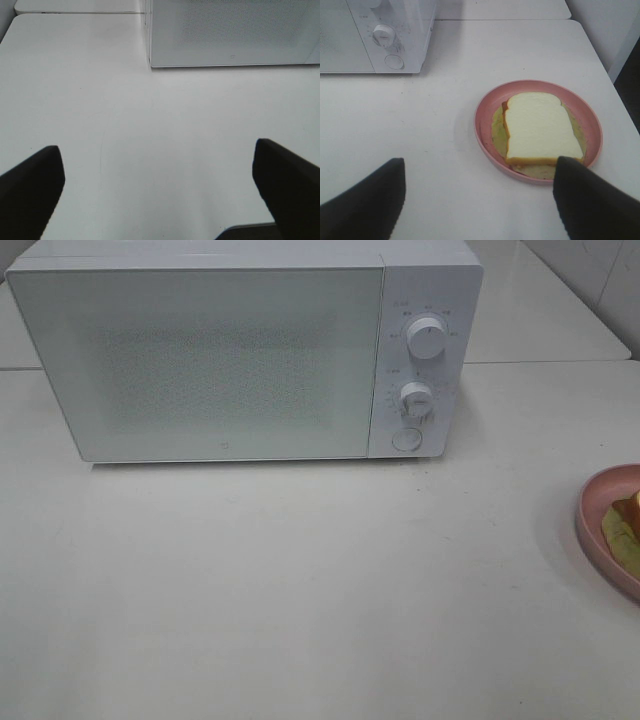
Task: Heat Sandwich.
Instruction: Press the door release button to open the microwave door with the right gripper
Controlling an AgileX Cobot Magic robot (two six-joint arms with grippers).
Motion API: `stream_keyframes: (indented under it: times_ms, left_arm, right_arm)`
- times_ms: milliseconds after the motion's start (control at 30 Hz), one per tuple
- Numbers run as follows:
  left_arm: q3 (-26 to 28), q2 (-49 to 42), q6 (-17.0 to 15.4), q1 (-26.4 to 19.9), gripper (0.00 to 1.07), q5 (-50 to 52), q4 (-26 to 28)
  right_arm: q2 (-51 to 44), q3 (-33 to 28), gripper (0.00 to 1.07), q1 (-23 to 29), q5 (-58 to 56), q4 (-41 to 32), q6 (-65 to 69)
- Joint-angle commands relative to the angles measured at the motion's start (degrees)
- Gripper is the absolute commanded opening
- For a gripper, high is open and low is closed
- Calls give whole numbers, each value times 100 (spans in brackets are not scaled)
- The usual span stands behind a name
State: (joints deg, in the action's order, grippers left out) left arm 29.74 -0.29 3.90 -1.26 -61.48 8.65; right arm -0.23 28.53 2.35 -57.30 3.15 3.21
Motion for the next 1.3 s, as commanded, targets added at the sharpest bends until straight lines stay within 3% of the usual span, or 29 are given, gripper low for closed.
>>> stream_keyframes:
  times_ms: [33, 733, 1300]
  left_arm:
    - [-17, -132, -34, 40, 98, 11, 6]
    - [-17, -132, -34, 40, 98, 11, 6]
    - [-17, -132, -34, 40, 98, 11, 6]
  right_arm:
    - [-160, -6, 76, -40, 17, 29, -11]
    - [92, 206, 76, -40, 74, 29, 46]
    - [1696, 235, 76, -40, 1243, 29, 46]
